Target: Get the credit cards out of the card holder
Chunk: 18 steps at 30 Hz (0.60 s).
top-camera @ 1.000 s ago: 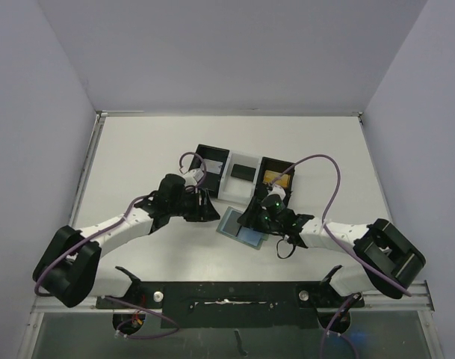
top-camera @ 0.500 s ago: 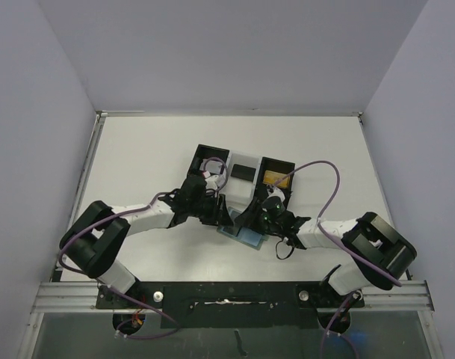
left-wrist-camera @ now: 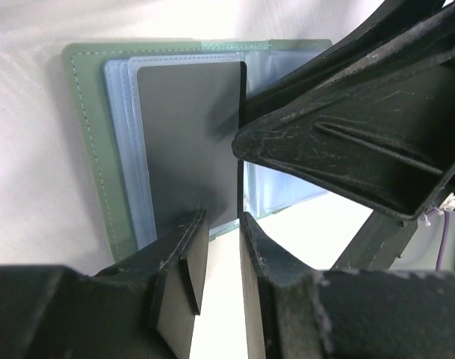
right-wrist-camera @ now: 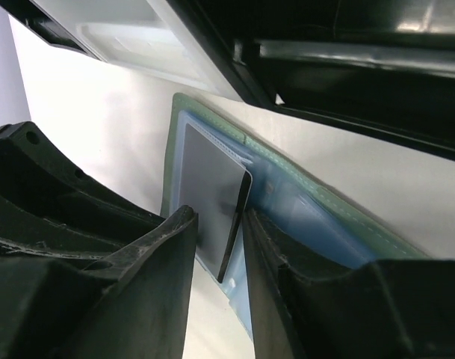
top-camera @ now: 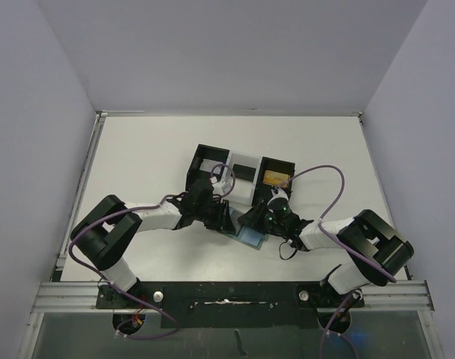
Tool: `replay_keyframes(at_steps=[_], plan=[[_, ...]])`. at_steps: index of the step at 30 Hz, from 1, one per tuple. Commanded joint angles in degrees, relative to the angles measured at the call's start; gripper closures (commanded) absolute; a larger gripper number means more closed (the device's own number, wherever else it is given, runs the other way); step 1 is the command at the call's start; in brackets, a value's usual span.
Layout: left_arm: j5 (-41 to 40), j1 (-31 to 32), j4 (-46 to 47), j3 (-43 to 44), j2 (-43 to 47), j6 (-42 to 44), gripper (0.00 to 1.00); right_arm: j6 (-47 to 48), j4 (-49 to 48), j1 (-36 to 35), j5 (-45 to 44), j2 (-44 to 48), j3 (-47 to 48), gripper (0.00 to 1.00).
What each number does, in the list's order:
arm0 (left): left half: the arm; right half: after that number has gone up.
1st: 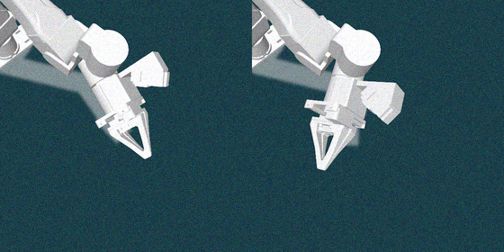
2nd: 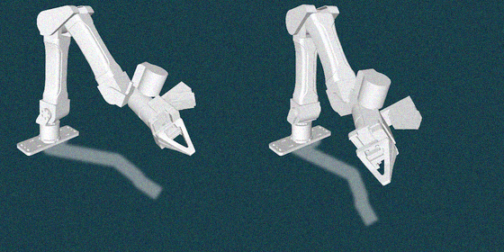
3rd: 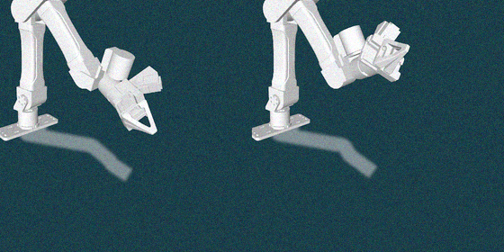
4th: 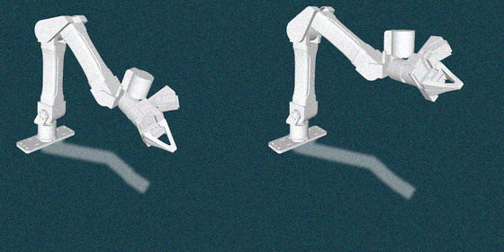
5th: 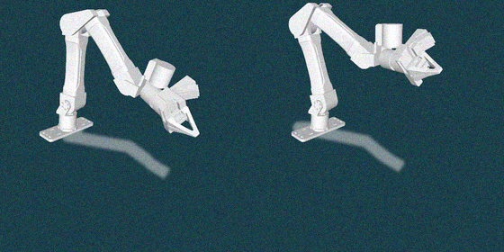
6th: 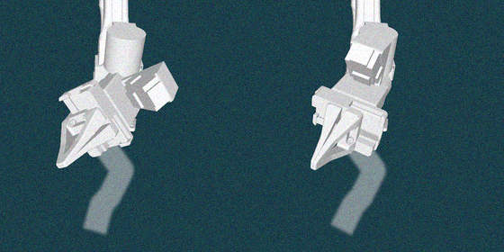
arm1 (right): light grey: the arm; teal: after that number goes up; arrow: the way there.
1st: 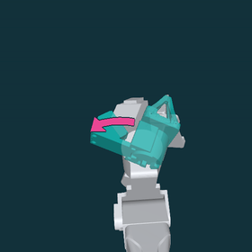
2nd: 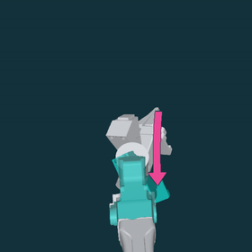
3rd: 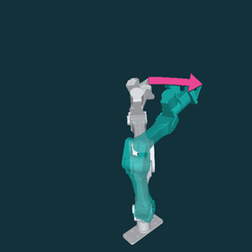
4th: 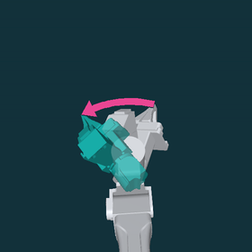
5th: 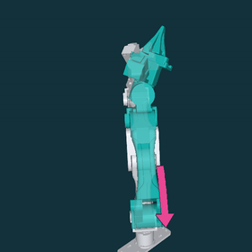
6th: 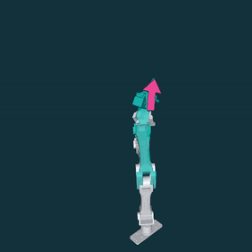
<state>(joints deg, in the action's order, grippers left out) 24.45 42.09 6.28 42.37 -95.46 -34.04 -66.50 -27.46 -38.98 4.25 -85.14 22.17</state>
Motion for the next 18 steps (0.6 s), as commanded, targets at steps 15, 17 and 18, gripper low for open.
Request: replay_keyframes(at_steps=[15, 17, 18], plan=[[-4.92, -1.38, 6.32, -1.04, 2.98, -2.93, 0.65, -0.83, -8.87, 0.97, 1.93, -2.20, -3.79, 0.80], [-5.37, -1.23, 4.74, 0.26, 1.62, -1.40, 0.64, -0.90, -9.26, 1.02, 2.15, -2.45, -3.82, 0.80], [-5.46, -1.22, 4.00, 0.55, 1.13, -0.85, 0.64, -0.95, -9.34, 1.01, 2.16, -2.56, -3.74, 0.80]])
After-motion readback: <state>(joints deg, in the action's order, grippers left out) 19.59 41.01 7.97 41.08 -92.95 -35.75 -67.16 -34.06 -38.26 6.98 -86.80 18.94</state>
